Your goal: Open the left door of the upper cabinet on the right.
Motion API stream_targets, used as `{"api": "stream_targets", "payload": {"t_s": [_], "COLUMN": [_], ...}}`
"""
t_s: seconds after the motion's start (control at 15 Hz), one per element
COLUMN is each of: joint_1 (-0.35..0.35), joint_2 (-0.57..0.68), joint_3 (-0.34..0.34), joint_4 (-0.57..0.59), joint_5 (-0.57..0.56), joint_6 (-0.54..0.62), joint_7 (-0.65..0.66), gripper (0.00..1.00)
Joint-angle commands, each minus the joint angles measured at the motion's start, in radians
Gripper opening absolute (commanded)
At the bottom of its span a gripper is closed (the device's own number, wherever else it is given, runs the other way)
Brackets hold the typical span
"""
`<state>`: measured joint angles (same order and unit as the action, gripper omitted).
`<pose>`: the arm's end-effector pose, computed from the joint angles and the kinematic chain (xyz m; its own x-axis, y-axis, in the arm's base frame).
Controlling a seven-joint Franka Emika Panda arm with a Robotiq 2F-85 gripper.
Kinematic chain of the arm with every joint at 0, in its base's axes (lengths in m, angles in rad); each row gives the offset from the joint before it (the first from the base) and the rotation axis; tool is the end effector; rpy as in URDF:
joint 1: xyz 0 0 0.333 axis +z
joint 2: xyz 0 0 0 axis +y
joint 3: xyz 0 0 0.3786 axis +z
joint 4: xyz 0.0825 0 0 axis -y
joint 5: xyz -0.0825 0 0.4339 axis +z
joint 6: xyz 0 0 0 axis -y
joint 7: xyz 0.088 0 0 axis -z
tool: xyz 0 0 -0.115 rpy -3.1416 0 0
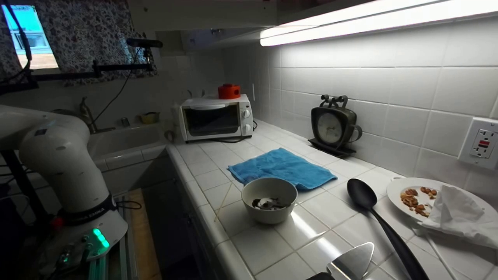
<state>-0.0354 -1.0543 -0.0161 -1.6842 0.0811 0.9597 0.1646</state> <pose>0.0207 0.0027 0.9110 0.9364 -0.1626 0.3110 -0.1330 -0.9845 -0.1142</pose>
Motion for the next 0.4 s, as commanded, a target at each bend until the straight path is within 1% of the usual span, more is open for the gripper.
{"api": "stream_targets", "payload": {"t_s": [0.0,0.07,0.33], "joint_1": [-0.046,-0.057,-0.058], "joint_2": [0.002,0.000,0.003], "joint_3": [-0.011,-0.016,-0.011], "joint_4": [0.023,0.031,0.025], "joint_5": [0.019,0.020,0.019], "joint_6": [-0.023,-0.026,-0.026], "joint_7": [0.010,0.009,0.007], "gripper": [1.00,1.00,1.00]}}
